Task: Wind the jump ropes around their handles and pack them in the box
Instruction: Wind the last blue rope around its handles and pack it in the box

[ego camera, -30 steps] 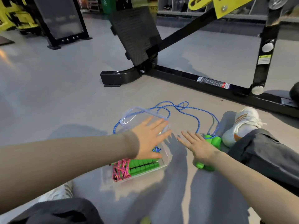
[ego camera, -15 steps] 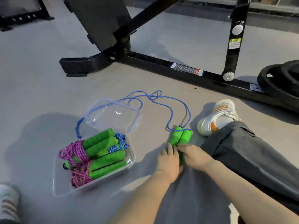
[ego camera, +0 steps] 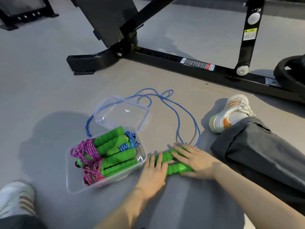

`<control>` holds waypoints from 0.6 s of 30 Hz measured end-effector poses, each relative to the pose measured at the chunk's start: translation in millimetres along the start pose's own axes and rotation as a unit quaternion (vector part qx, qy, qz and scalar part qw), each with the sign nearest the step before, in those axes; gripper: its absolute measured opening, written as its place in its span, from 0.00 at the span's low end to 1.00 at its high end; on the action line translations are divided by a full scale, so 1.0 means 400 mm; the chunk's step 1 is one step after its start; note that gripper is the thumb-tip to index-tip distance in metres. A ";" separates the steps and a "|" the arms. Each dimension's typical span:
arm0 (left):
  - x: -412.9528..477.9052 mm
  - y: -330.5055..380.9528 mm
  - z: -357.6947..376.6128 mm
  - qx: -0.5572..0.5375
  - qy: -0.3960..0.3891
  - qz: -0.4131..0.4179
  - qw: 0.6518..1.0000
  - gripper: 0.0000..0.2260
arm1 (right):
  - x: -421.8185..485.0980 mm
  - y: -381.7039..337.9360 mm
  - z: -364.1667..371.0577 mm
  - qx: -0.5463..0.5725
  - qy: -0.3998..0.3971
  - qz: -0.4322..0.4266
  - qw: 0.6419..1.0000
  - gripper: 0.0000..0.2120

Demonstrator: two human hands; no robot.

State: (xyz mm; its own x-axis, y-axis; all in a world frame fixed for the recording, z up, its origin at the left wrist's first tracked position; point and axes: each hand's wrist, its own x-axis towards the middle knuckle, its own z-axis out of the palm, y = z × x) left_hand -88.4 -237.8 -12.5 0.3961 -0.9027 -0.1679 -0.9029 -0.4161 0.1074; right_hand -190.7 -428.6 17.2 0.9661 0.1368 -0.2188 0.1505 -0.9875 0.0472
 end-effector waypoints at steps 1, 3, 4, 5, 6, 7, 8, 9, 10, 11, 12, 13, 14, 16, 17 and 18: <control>-0.012 -0.007 0.006 0.018 0.012 0.021 1.000 0.27 | 0.000 -0.002 0.001 -0.010 -0.008 -0.002 1.000 0.33; -0.030 -0.014 0.026 0.069 0.060 0.067 0.994 0.13 | 0.003 0.001 0.000 -0.025 -0.003 -0.006 1.000 0.34; -0.032 -0.015 0.040 0.082 0.064 0.083 0.991 0.13 | 0.004 0.006 -0.003 -0.029 0.001 -0.003 1.000 0.34; -0.034 -0.015 0.052 0.088 0.068 0.094 0.989 0.15 | 0.006 0.011 -0.006 -0.031 0.004 0.000 0.999 0.34; -0.038 -0.016 0.058 0.097 0.077 0.102 0.987 0.18 | 0.008 0.017 -0.005 -0.035 0.015 -0.002 0.999 0.34; -0.039 -0.020 0.065 0.104 0.097 0.116 0.983 0.21 | 0.010 0.021 -0.003 -0.040 0.031 -0.008 0.999 0.33; -0.041 -0.026 0.064 0.106 0.114 0.126 0.980 0.23 | 0.012 0.023 0.000 -0.046 0.047 -0.017 0.998 0.32; -0.041 -0.033 0.064 0.104 0.130 0.138 0.976 0.24 | 0.014 0.024 0.004 -0.055 0.062 -0.026 0.996 0.31; -0.041 -0.040 0.061 0.102 0.137 0.150 0.974 0.25 | 0.015 0.025 0.011 -0.067 0.081 -0.037 0.994 0.30; -0.040 -0.047 0.059 0.105 0.147 0.167 0.969 0.26 | 0.015 0.026 0.018 -0.073 0.092 -0.045 0.992 0.30; -0.037 -0.054 0.055 0.107 0.147 0.185 0.966 0.26 | 0.015 0.027 0.023 -0.077 0.102 -0.051 0.990 0.29; -0.033 -0.060 0.052 0.108 0.144 0.201 0.963 0.27 | 0.017 0.029 0.027 -0.079 0.104 -0.055 0.990 0.28; -0.031 -0.064 0.048 0.110 0.136 0.213 0.961 0.27 | 0.018 0.033 0.032 -0.079 0.102 -0.058 0.990 0.26; -0.027 -0.071 0.046 0.122 0.142 0.233 0.954 0.26 | 0.023 0.037 0.035 -0.078 0.087 -0.057 0.992 0.24; -0.026 -0.073 0.049 0.128 0.156 0.243 0.949 0.25 | 0.025 0.039 0.033 -0.074 0.078 -0.053 0.993 0.24; -0.025 -0.076 0.053 0.131 0.172 0.251 0.944 0.25 | 0.027 0.041 0.033 -0.071 0.076 -0.051 0.993 0.24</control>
State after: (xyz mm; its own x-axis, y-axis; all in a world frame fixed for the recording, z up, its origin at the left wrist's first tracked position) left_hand -68.4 -213.7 -34.8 -0.1023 -0.9797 0.1724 -0.9836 0.0738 -0.1647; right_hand -180.3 -444.5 2.8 0.9632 0.2563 -0.0813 0.2668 -0.9483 0.1717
